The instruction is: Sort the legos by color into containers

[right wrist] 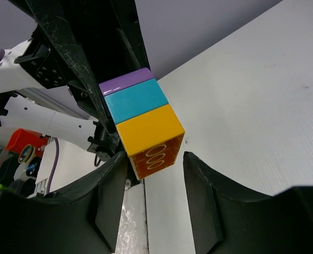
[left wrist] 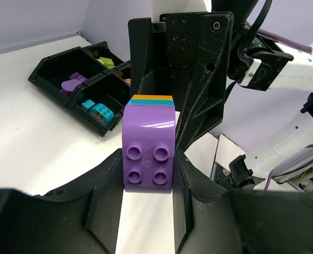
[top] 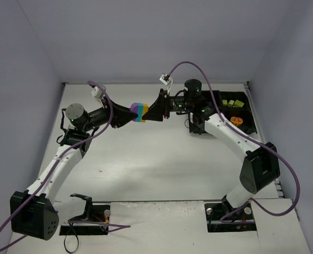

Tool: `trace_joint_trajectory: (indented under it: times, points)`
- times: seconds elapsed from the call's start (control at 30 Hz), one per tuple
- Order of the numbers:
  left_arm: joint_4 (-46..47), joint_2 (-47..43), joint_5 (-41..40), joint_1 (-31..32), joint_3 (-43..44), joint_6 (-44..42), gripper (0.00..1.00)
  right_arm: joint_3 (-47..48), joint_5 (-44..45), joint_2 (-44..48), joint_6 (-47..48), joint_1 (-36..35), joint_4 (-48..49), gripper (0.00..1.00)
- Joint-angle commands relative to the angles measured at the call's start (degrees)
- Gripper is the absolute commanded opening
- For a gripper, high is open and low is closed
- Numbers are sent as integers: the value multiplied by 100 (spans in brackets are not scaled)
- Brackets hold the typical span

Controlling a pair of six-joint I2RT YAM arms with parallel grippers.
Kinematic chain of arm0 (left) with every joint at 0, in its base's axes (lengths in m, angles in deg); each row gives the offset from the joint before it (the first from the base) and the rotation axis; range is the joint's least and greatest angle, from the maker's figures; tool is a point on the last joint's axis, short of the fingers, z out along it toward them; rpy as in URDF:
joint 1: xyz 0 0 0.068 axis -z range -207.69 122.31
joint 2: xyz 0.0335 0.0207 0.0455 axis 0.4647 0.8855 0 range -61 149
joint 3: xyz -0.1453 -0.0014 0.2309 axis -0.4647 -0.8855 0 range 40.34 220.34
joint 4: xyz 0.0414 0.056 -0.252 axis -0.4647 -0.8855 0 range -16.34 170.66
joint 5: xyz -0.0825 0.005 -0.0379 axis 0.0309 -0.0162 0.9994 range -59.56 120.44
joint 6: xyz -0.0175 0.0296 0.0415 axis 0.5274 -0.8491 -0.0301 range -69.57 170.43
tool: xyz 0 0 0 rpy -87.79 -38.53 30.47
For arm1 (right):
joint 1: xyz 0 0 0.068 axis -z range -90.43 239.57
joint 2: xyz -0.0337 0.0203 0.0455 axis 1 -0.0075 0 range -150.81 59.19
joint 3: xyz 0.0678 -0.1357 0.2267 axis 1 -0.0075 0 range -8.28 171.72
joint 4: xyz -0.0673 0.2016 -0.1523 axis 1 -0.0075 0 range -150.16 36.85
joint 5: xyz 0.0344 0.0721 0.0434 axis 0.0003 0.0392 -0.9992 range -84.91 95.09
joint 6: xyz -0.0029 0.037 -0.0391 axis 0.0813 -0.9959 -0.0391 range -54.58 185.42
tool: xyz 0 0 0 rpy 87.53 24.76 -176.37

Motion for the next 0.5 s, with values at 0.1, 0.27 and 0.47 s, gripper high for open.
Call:
trace_joint_trajectory:
  times: [0.1,0.27,0.47]
  points:
    - [346,-117,260,3,170,-31,0,117,-328,208,59,-50,661,33]
    - [302,-64,242,3,179,-75,0,56,-337,251,173,-32,573,0]
    - [240,-29,154,3,179,-180,0,-313,-434,409,306,204,450,0]
